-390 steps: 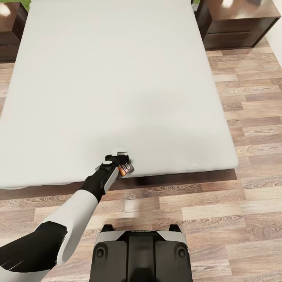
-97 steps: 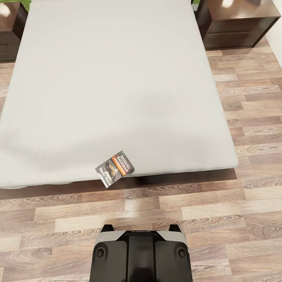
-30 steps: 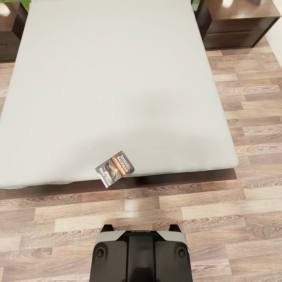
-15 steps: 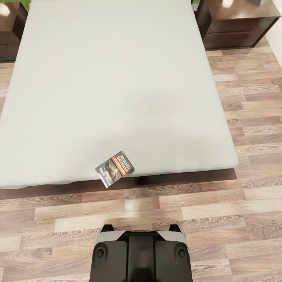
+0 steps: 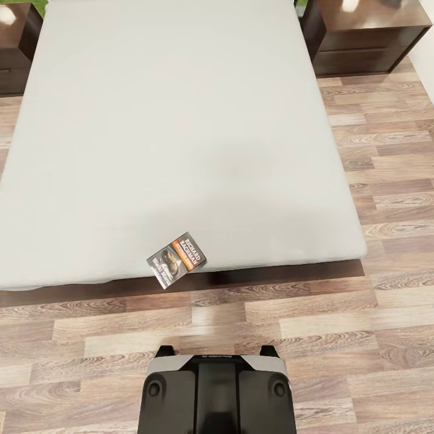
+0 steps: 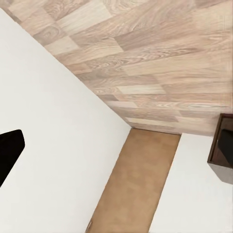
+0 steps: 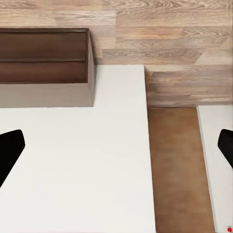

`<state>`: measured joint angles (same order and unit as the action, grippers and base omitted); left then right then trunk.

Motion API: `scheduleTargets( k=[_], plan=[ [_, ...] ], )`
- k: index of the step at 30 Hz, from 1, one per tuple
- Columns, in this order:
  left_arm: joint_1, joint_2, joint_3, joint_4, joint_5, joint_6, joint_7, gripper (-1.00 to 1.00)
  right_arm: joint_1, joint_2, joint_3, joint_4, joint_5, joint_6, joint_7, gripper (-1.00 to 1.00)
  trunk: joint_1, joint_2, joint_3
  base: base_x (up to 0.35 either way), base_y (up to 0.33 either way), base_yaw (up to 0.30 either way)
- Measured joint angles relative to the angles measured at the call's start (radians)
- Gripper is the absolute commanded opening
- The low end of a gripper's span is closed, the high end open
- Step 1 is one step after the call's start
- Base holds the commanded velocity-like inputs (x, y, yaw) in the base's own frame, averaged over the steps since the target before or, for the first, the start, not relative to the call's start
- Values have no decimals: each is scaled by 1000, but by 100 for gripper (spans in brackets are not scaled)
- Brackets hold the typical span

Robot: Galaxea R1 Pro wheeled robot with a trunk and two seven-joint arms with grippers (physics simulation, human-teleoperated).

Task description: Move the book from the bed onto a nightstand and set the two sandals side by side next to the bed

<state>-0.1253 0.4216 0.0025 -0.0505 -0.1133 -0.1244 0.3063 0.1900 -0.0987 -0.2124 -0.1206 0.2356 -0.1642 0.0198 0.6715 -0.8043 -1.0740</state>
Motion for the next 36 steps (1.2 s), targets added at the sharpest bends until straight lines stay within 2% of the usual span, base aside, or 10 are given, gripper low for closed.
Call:
scheduleTargets(
  k=[5,11,16,25,30,34,36],
  plan=[
    [1,-16,-1,0,0,-4,-1,100,-2,-3,-17,-10,-3,1,-50,100,0,0,0,0,0,0],
    [3,-29,-1,0,-1,-15,-2,100,-4,3,-49,-19,-3,1,-209,100,0,0,0,0,0,0],
    [3,-32,-2,0,-2,-18,-2,100,-6,0,-57,-22,-3,1,-254,100,0,0,0,0,0,0],
    [3,-33,-2,0,-2,-21,-1,100,-32,-6,-61,-41,-2,4,-288,100,0,0,0,0,0,0],
    [4,-34,-2,0,-2,-22,-2,100,-81,-10,-66,-52,-3,4,-290,100,0,0,0,0,0,0],
    [4,-37,-2,0,-2,-22,-2,100,-129,-26,-73,-55,-9,5,-287,100,0,0,0,0,0,0],
    [4,-38,-2,0,-2,-23,-2,100,-159,-45,-84,-56,-26,5,-283,100,0,0,0,0,0,0]
  ],
)
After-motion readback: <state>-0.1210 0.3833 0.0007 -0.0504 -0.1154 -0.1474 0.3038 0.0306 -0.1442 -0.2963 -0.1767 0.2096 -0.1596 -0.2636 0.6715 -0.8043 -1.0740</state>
